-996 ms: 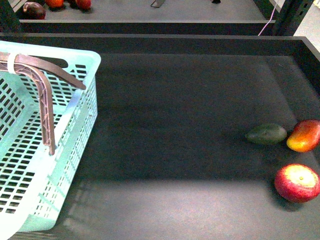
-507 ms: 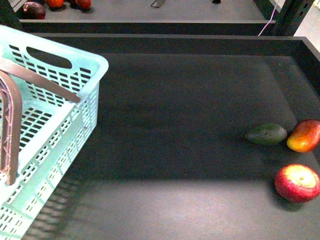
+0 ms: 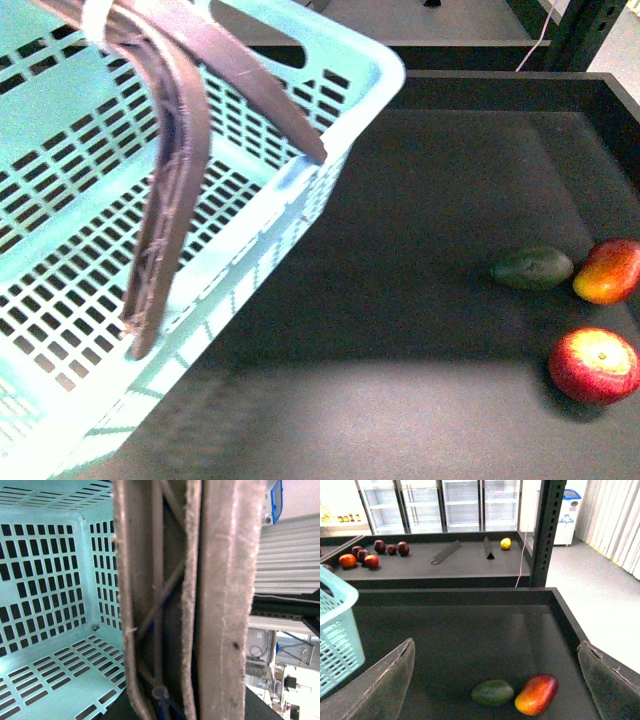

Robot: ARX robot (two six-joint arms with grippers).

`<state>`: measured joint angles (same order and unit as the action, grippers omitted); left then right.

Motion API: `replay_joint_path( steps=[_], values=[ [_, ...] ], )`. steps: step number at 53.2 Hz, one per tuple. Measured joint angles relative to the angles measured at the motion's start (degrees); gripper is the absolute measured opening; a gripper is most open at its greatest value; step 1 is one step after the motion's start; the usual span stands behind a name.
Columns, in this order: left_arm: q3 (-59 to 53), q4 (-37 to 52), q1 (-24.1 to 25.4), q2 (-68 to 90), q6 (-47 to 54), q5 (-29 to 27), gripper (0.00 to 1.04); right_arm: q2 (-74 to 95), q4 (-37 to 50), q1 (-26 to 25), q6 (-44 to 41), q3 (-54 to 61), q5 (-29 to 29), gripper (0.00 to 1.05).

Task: Pick apple with right arm and hold basket with left

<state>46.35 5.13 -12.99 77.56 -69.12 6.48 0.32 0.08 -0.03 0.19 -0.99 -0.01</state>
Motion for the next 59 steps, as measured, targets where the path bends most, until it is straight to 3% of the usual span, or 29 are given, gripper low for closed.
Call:
replay_joint_path(
  steps=[18, 25, 59],
  values=[
    [9.4, -3.85, -18.95, 7.67, 0.72, -2.23, 0.16, 0.0, 0.0, 0.0, 0.0, 0.0, 0.02, 0.96],
    [10.86, -5.16, -24.24, 7.67, 1.57, -2.21, 0.16, 0.0, 0.0, 0.0, 0.0, 0.0, 0.0, 0.96],
    [11.54, -4.98, -26.29, 8.07, 3.48, -1.79, 0.16, 0.0, 0.0, 0.0, 0.0, 0.0, 0.0, 0.96]
  ],
)
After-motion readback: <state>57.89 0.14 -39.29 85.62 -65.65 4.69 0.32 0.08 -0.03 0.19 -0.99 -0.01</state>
